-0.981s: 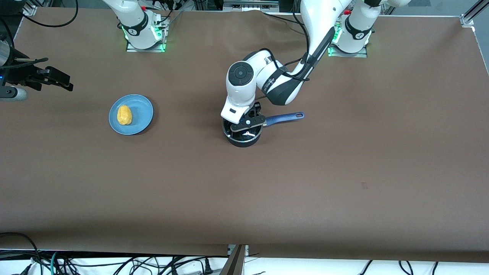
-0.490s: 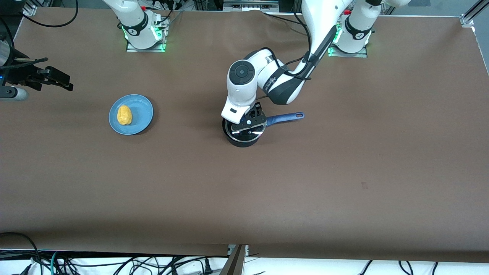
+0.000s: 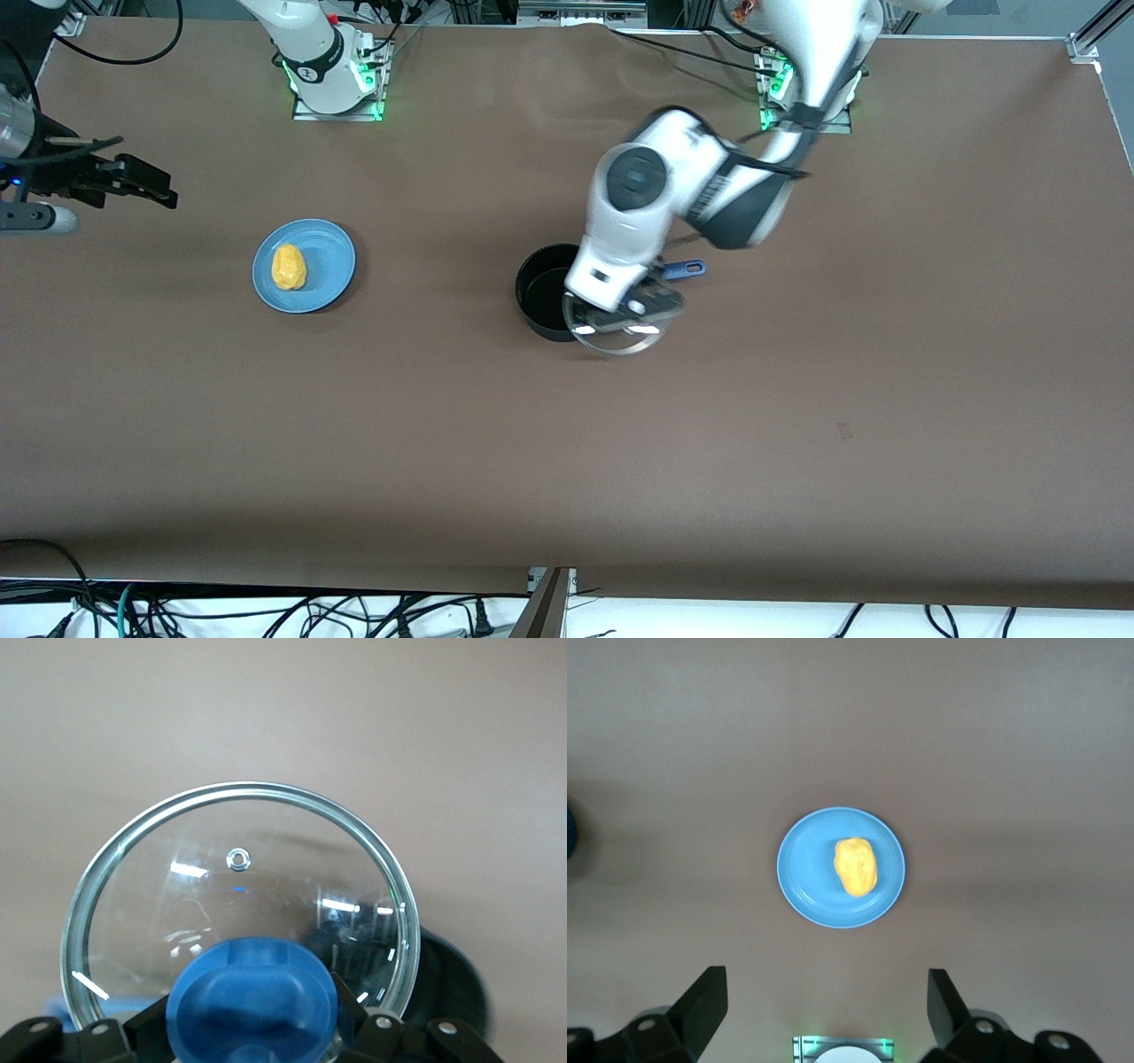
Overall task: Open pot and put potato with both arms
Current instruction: 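Carry the lid aside with the left gripper while the right gripper reaches the potato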
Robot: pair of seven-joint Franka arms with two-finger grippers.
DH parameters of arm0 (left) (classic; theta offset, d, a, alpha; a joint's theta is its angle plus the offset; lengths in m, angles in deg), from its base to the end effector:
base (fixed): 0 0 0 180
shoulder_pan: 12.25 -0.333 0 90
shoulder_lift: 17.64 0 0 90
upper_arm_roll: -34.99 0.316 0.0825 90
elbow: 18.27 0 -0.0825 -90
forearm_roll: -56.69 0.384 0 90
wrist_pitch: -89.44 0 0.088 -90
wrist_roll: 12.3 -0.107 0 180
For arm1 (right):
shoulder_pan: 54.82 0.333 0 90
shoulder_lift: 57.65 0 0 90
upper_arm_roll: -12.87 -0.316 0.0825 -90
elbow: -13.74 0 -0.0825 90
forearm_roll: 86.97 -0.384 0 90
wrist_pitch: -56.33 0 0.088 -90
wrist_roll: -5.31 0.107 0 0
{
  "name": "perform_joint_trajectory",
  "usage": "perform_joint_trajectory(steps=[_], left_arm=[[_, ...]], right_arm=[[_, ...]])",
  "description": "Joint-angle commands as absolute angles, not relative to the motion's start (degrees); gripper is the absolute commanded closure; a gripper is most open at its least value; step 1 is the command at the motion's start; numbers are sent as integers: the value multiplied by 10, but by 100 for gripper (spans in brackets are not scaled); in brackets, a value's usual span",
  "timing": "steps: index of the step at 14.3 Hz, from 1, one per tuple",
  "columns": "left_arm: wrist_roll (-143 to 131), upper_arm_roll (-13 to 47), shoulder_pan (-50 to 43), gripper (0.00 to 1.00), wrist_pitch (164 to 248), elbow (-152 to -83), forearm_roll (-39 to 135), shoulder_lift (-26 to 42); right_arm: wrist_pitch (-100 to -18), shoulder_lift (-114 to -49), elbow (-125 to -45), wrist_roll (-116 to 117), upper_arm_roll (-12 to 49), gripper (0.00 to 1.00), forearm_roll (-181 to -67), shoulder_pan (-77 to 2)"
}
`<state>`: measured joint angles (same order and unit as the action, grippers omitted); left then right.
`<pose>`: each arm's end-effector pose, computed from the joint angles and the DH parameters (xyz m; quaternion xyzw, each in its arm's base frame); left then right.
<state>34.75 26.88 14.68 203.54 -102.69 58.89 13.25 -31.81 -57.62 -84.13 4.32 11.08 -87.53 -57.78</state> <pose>0.5845 -0.3870 0.3663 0.9941 0.1062 -0.0183 0.0091 0.5426 -0.0100 0.5581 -0.9964 0.0018 0.0844 0.0065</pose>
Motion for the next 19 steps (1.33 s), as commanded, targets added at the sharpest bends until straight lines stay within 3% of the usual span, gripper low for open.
perform_joint_trajectory(steps=[1, 4, 10, 15, 19], left_arm=[[185, 259, 45, 41, 2056, -1124, 592, 61], [-5, 259, -58, 41, 2083, -1156, 570, 53], [-269, 261, -211, 41, 2176, -1227, 512, 85], [-288, 266, -250, 41, 2228, -1227, 512, 152], [-290, 277, -250, 38, 2273, -1228, 517, 191]], right_arm=[[-316, -604, -870, 37, 111, 0, -850, -575], [-381, -596, -963, 34, 89, 0, -780, -559], [-669, -578, -1184, 38, 86, 0, -783, -560], [-838, -622, -1265, 38, 89, 0, -783, -561], [-918, -670, -1285, 30, 109, 0, -779, -561]])
